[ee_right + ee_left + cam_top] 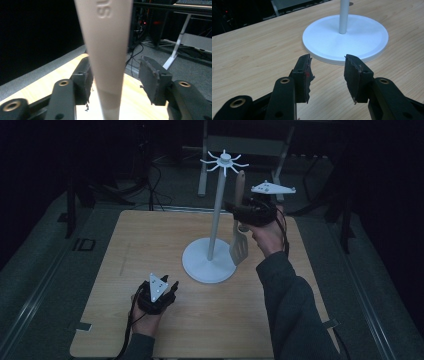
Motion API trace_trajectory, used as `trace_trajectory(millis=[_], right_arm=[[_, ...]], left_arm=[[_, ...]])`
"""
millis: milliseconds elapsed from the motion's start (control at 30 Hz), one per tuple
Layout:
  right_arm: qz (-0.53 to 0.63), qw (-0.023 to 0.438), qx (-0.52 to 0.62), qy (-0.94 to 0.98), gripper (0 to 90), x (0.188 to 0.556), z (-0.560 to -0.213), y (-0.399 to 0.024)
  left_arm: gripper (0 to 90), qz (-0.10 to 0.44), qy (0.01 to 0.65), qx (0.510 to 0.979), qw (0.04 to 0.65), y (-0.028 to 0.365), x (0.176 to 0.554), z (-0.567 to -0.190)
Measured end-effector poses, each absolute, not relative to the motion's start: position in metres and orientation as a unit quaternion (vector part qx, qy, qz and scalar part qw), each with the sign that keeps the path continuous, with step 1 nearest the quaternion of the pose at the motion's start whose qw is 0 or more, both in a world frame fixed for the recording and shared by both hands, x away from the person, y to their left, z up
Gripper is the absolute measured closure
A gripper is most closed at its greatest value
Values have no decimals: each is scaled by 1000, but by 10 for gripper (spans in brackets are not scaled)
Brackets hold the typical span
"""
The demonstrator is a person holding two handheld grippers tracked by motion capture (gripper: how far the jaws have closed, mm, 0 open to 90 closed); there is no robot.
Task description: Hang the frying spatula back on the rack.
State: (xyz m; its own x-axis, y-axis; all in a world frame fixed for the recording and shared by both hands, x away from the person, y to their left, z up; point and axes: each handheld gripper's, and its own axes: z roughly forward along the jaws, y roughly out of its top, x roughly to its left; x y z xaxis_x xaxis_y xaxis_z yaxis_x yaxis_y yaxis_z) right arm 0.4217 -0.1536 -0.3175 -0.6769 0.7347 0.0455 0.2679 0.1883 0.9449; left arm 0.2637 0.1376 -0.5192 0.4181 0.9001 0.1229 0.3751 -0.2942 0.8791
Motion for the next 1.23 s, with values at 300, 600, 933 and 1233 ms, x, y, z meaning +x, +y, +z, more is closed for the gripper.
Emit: trace_trajectory(millis=[300, 600, 933, 1233], right_arm=[[543, 224, 338, 735, 397, 414, -321, -160], [543, 229, 328, 739, 353, 405, -326, -166], [548, 239, 326, 732, 306, 387, -334, -190], [543, 238, 327, 735, 301, 377, -345, -202]], left_arm=[[570, 322, 432, 738, 406, 137, 264, -520], [568, 322, 432, 738, 406, 137, 264, -520], [567, 321, 433, 739, 405, 137, 265, -520], [558, 320, 435, 739, 403, 139, 266, -521]])
